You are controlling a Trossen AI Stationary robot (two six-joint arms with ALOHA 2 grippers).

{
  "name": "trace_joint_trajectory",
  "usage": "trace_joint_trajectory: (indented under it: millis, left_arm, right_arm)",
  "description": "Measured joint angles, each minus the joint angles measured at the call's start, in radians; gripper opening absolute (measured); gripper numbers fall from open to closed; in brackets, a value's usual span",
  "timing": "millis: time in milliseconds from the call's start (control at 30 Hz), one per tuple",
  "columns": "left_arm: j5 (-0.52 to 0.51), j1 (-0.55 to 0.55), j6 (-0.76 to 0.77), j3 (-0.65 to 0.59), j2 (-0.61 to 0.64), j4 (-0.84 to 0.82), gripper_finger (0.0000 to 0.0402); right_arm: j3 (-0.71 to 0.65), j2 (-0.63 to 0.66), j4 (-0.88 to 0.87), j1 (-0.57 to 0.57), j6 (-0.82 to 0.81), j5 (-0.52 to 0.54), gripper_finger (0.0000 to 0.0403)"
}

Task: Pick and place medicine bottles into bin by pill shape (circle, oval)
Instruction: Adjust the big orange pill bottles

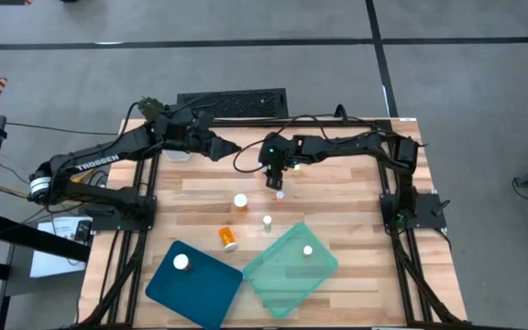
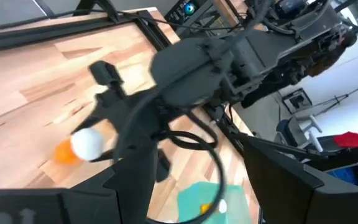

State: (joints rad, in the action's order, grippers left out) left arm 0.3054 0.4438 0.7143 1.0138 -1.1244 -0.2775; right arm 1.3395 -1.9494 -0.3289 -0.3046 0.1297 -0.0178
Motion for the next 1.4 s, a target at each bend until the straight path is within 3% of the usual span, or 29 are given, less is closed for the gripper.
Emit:
trace_joint_trajectory:
  millis: [233,433,733,933,1200,1400]
  left_arm:
    - [0.005,-0.014,-0.004,0.000,0.000,-0.005,0.0231]
    - [0.019,-0.019,-0.016,0.000,0.000,-0.019,0.0231]
    - [0.179,-0.021,-0.137,0.000,0.000,-0.061,0.0231]
    - [0.220,-0.058,-0.250,0.000,0.000,-0.189,0.0231]
    - [0.119,-0.279,-0.650,0.000,-0.022,-0.350,0.0231]
    - [0.049,-0.446,-0.829,0.000,-0.111,-0.376,0.0232]
  right_arm:
    - [-0.001,0.004,-0.008,0.001,-0.009,-0.014,0.0218]
    - [-0.001,0.004,-0.011,-0.002,-0.009,-0.020,0.0246]
    - [-0.002,0.021,-0.013,-0.013,-0.008,-0.098,0.0268]
    - [-0.001,0.125,-0.014,-0.037,-0.008,-0.120,0.0268]
    - [0.000,0.372,-0.145,-0.099,0.000,-0.121,0.0268]
    - [0.000,0.549,-0.204,-0.130,0.000,-0.120,0.0268]
